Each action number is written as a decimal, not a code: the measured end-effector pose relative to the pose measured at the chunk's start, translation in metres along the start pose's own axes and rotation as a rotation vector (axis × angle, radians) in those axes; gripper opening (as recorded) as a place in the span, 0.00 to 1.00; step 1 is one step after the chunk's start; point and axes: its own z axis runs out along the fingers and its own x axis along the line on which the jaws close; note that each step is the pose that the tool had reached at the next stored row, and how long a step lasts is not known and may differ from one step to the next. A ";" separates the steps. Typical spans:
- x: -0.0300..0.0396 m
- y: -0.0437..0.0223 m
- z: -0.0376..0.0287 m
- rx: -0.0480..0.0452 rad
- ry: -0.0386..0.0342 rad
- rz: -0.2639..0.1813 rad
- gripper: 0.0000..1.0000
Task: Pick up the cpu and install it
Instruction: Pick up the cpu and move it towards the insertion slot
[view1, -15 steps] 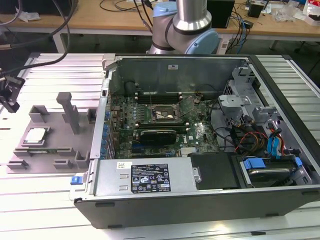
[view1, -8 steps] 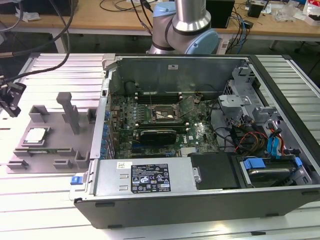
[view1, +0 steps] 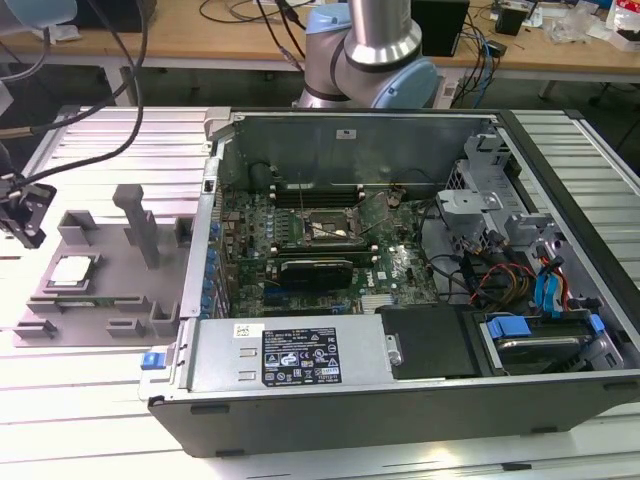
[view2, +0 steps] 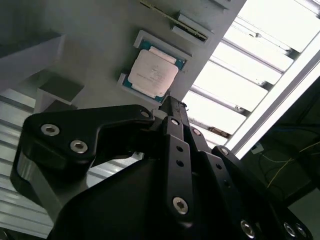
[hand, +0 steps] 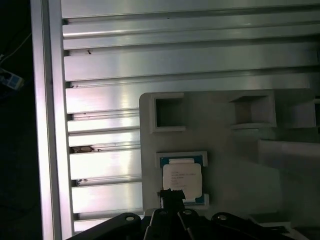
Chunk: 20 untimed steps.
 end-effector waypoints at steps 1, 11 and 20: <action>0.0000 -0.0005 0.0019 0.0001 0.0000 0.000 0.11; -0.0040 -0.0039 0.0262 0.0001 0.0001 0.000 0.11; -0.0174 -0.0039 0.0411 -0.0001 -0.0001 -0.001 0.11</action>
